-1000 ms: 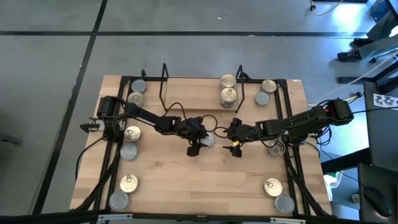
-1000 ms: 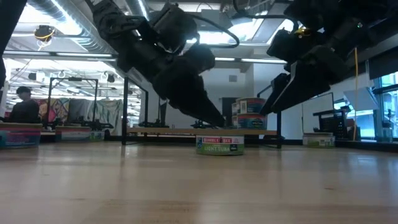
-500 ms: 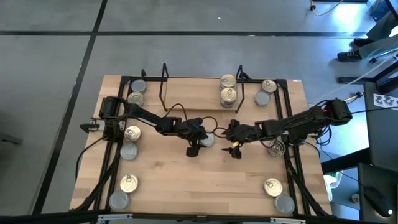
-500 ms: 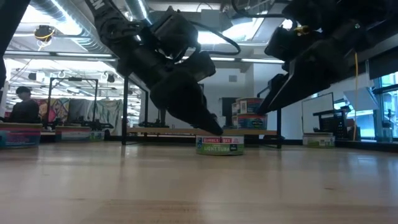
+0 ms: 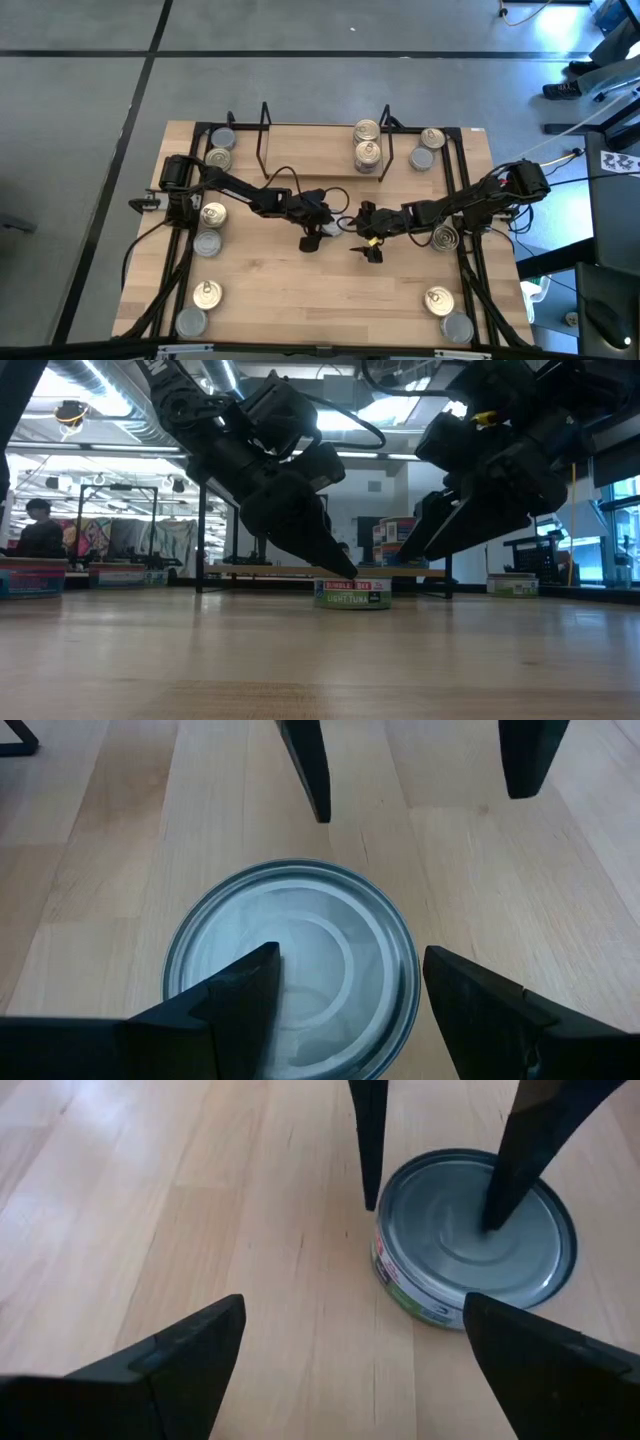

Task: Stack canned seafood by type on shelf
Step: Put the green tuna can on the shelf

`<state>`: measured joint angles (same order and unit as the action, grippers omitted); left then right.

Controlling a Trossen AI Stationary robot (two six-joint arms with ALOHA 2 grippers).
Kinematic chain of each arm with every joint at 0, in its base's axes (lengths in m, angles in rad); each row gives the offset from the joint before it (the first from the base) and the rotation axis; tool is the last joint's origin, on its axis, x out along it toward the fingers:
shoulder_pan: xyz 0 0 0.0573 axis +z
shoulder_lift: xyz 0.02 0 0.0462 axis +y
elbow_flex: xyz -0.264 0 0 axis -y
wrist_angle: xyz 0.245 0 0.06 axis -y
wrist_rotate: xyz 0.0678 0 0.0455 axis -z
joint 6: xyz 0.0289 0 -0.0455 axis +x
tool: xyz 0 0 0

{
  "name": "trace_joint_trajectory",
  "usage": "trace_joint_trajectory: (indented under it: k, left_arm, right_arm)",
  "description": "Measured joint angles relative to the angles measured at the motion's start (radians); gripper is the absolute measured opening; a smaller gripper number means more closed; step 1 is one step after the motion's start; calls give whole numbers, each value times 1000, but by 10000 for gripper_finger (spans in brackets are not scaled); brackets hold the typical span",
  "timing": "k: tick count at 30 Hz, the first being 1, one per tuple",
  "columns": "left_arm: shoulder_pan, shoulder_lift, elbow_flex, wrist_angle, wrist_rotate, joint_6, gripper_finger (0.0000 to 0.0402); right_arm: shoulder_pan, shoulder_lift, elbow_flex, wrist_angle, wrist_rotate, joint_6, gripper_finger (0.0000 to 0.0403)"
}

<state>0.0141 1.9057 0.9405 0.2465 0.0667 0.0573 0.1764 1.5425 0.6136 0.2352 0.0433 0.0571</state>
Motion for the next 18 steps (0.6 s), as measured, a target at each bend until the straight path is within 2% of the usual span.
trace_joint_trajectory:
  k: [13,18]
  left_arm:
    - [15,0,0,-1,5,-46,249]
    - [39,0,0,-1,52,-83,249]
  right_arm:
    - [0,0,0,0,54,-71,374]
    - [0,0,0,2,73,-153,374]
